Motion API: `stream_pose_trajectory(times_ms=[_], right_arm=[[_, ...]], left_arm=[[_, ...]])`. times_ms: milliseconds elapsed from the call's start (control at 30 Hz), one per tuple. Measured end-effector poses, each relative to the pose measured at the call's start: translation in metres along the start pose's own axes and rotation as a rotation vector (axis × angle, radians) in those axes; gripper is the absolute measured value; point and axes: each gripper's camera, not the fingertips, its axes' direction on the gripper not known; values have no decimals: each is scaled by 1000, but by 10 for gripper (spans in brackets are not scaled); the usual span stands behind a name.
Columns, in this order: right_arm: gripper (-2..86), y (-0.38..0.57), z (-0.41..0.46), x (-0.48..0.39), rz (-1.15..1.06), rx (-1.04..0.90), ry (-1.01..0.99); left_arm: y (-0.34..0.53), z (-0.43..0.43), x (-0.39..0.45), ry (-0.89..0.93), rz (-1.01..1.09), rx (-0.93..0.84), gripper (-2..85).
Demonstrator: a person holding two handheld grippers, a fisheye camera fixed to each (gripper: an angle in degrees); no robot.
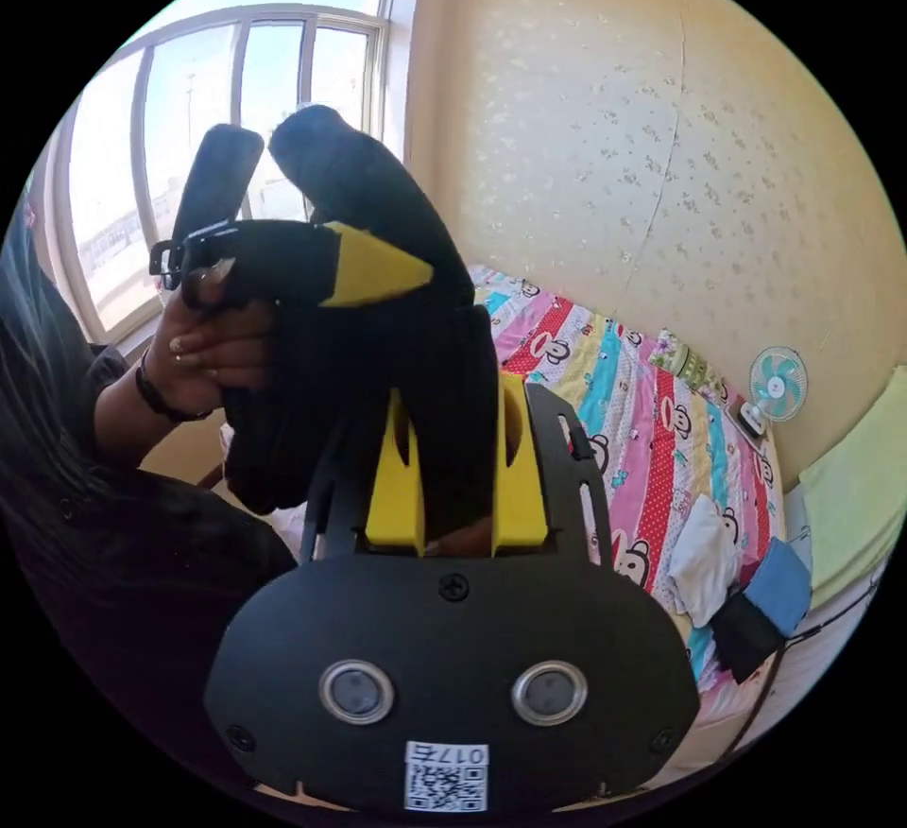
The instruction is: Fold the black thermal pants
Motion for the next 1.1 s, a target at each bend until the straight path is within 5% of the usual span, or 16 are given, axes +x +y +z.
stream_pose_trajectory(times_ms=[133,400,633,800,1000,1100], right_arm=[[72,-15,-22,31,84,52,-124],[74,-103,-131,33,-32,237,-57],[74,-142,-269,49,-88,404,-41],[74,-111,-347,85,-48,508,-38],[75,-61,-401,152,33,562,46],[76,-57,-387,202,105,524,12]], left_arm=[[27,-27,33,55,22,39,23],[131,-72,88,-274,-171,96,149],[71,-12,149,-463,109,68,217],[11,-5,218,-833,298,494,122],[-68,-50,226,-411,188,757,28],[-119,-52,218,-415,149,752,20]])
